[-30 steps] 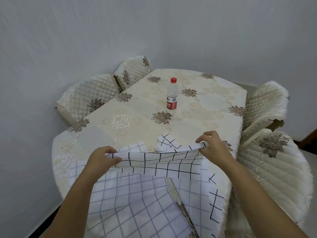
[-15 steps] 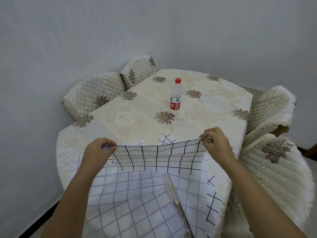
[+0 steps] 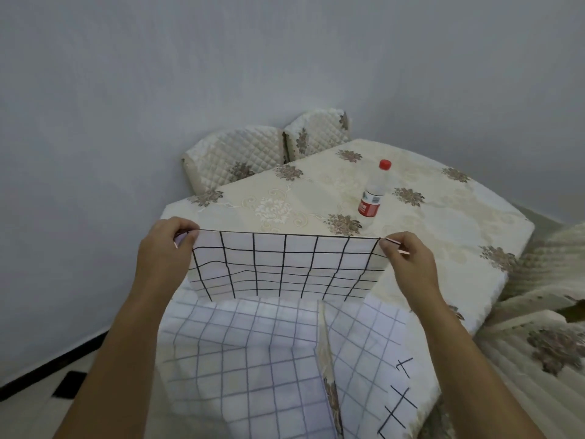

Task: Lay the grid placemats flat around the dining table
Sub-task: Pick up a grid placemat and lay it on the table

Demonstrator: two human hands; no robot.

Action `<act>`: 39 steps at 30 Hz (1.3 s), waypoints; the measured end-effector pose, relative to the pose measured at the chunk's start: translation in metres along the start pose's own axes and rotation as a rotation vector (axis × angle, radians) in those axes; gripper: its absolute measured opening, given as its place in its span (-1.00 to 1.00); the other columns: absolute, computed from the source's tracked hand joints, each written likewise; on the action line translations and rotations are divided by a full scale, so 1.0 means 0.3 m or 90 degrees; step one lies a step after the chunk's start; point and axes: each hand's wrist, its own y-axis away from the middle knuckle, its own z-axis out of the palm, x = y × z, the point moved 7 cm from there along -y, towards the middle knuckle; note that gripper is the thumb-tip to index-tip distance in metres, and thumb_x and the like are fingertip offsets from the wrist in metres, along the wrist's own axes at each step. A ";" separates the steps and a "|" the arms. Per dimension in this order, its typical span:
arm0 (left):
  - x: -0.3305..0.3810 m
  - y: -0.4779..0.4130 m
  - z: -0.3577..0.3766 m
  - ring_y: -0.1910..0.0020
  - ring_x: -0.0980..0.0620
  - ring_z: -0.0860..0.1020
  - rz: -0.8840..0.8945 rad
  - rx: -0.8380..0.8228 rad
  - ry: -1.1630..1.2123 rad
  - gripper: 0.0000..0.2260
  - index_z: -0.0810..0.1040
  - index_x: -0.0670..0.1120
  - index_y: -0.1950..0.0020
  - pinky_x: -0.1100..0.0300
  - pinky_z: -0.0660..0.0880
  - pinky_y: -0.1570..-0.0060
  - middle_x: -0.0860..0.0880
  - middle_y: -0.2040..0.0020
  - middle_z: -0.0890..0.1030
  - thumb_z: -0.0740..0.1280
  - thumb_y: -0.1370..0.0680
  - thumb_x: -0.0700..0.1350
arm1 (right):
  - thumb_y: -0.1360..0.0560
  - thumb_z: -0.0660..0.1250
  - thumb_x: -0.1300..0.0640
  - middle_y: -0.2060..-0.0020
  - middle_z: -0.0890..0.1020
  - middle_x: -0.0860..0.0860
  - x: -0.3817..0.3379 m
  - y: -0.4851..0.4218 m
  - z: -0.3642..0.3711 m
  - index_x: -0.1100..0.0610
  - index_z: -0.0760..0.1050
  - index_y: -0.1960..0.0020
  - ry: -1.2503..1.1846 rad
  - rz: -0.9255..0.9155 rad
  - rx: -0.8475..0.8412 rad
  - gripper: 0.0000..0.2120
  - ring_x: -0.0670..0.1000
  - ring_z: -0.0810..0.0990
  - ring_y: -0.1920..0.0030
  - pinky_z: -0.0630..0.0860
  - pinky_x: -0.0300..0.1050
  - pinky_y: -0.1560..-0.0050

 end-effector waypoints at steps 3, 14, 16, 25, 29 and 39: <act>-0.061 0.004 -0.079 0.05 0.02 0.44 -0.020 0.015 -0.027 -0.85 0.57 -0.15 -0.01 0.19 0.31 0.05 -0.06 0.02 0.51 0.22 -0.55 -0.28 | -0.53 0.28 0.21 0.25 0.55 -0.05 -0.057 0.005 0.062 -0.01 0.46 0.22 -0.085 0.006 -0.018 -0.80 0.01 0.50 0.17 0.42 -0.07 0.06; -0.384 -0.091 -0.465 0.20 0.11 0.45 -0.092 0.061 0.143 -0.83 0.48 -0.03 0.23 0.23 0.37 0.16 0.03 0.23 0.51 0.26 -0.56 -0.19 | -0.53 0.26 0.26 0.28 0.56 -0.01 -0.296 0.132 0.437 0.08 0.49 0.21 -0.252 0.036 -0.020 -0.84 -0.20 0.56 0.30 0.48 -0.28 0.17; -0.431 -0.124 -0.518 0.27 0.19 0.43 -0.103 0.050 0.204 -0.77 0.45 0.01 0.27 0.32 0.37 0.22 0.05 0.28 0.49 0.23 -0.57 -0.21 | -0.53 0.27 0.25 0.31 0.55 0.00 -0.330 0.155 0.504 0.21 0.49 0.18 -0.259 0.039 -0.001 -0.88 -0.26 0.52 0.38 0.44 -0.29 0.22; -0.655 -0.328 -0.670 0.29 0.17 0.44 -0.113 0.032 0.246 -0.79 0.45 -0.02 0.25 0.32 0.39 0.25 0.06 0.28 0.50 0.22 -0.58 -0.21 | -0.53 0.26 0.26 0.33 0.50 -0.01 -0.462 0.270 0.774 0.10 0.44 0.26 -0.309 0.071 0.078 -0.80 -0.07 0.45 0.27 0.38 -0.23 0.18; -0.699 -0.432 -0.633 0.29 0.17 0.43 -0.102 0.029 0.244 -0.76 0.44 0.03 0.26 0.29 0.39 0.25 0.07 0.28 0.49 0.22 -0.58 -0.19 | -0.53 0.27 0.26 0.29 0.49 0.06 -0.457 0.242 0.833 0.11 0.42 0.26 -0.296 0.089 0.106 -0.81 0.03 0.46 0.17 0.41 -0.03 0.05; -0.687 -0.840 -0.287 0.24 0.07 0.46 -0.062 -0.035 0.245 -0.90 0.47 -0.13 0.10 0.23 0.40 0.22 0.09 0.27 0.49 0.19 -0.58 -0.19 | -0.52 0.30 0.22 0.31 0.48 0.04 -0.358 -0.049 0.907 0.09 0.47 0.25 -0.259 0.131 0.235 -0.83 -0.03 0.44 0.21 0.40 -0.16 0.08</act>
